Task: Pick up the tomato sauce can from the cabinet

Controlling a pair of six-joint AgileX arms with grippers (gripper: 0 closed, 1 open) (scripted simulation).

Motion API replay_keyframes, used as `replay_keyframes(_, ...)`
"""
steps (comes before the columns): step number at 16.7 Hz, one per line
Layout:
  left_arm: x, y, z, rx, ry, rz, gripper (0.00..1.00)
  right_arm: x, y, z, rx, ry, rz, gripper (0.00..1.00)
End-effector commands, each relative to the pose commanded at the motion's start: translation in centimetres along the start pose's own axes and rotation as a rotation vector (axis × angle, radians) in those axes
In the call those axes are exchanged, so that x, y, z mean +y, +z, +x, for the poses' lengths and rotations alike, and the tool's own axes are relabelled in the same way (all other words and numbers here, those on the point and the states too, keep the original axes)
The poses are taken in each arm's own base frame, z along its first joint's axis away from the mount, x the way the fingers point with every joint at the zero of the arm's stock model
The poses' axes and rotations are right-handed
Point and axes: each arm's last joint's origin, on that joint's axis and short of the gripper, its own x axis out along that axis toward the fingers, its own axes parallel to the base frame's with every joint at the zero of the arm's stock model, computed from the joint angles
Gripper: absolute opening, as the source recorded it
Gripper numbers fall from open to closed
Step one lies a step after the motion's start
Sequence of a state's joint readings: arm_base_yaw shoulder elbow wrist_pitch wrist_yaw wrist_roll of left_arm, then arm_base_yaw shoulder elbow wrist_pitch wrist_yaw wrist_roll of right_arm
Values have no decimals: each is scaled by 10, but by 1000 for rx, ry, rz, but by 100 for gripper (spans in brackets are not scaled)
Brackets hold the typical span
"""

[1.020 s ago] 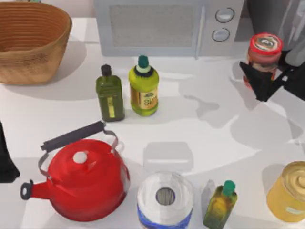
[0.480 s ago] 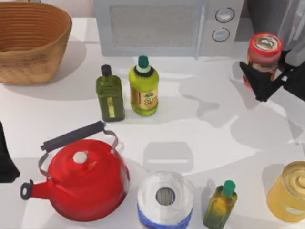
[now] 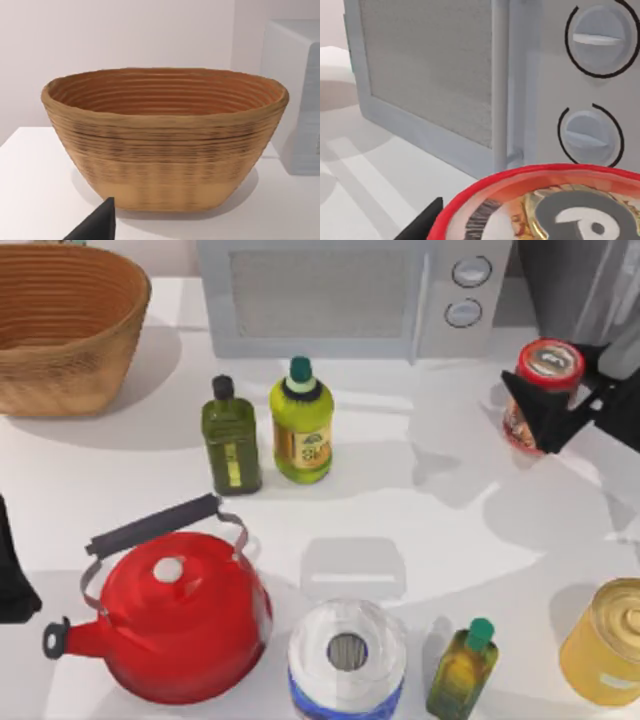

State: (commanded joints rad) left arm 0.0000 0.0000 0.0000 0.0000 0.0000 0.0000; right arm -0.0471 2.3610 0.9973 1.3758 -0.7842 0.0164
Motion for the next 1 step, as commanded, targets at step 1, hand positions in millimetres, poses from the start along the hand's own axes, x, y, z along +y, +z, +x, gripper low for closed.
replay_keyframes(1,0,0,0,0,0,0,100,0,0,0,0,0,0,100)
